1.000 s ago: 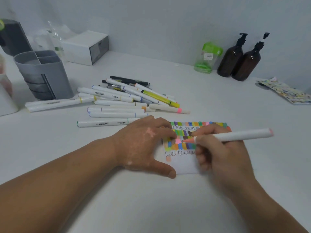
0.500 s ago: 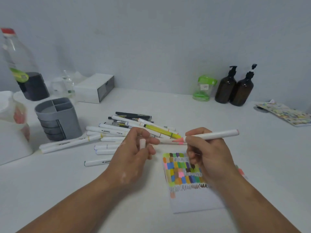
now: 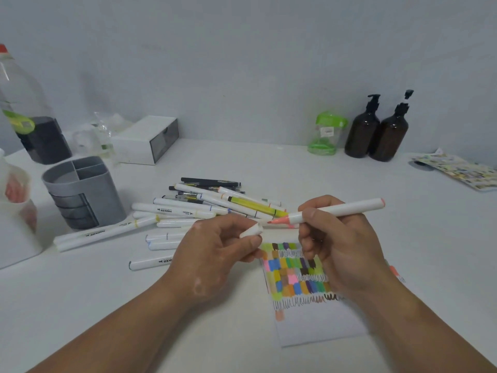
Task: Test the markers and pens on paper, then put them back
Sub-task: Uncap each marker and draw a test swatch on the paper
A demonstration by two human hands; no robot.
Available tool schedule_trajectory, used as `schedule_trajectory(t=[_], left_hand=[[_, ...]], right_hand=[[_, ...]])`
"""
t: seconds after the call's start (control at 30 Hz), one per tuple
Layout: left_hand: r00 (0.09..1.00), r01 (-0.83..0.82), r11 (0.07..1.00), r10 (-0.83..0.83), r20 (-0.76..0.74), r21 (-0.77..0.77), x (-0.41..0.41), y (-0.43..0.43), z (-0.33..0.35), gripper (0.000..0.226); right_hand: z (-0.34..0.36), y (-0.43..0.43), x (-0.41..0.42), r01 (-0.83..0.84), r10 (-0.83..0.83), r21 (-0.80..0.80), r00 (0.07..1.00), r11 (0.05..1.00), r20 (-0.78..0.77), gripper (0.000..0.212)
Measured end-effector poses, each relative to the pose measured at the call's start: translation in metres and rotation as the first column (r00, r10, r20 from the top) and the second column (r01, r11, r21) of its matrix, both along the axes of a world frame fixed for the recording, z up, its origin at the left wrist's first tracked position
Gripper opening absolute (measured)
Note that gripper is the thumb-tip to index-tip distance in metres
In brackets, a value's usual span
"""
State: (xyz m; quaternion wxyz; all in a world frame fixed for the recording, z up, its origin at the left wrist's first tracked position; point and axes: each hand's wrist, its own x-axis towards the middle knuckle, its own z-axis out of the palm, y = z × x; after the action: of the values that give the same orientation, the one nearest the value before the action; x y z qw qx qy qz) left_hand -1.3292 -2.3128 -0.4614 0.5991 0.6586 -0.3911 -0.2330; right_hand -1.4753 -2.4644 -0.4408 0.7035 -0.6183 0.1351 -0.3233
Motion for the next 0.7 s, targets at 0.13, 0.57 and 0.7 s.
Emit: schedule_trajectory(t=[0.13, 0.57, 0.7], left_hand=[[0.996, 0.037, 0.999, -0.038, 0.075, 0.011, -0.002, 0.001, -0.001, 0.024], [1.0, 0.021, 0.993, -0.02, 0.012, -0.115, -0.008, 0.005, 0.001, 0.015], [0.996, 0.001, 0.992, 0.01, 0.086, -0.126, -0.011, 0.005, 0.002, 0.015]], right_hand=[[-0.001, 0.004, 0.001, -0.026, 0.022, -0.059, 0.997, 0.998, -0.071, 0.007], [0.003, 0.02, 0.001, -0.031, 0.029, -0.007, 0.989, 1.0, -0.148, 0.02], [0.006, 0.025, 0.002, 0.006, -0.005, 0.005, 0.988, 1.0, -0.152, 0.027]])
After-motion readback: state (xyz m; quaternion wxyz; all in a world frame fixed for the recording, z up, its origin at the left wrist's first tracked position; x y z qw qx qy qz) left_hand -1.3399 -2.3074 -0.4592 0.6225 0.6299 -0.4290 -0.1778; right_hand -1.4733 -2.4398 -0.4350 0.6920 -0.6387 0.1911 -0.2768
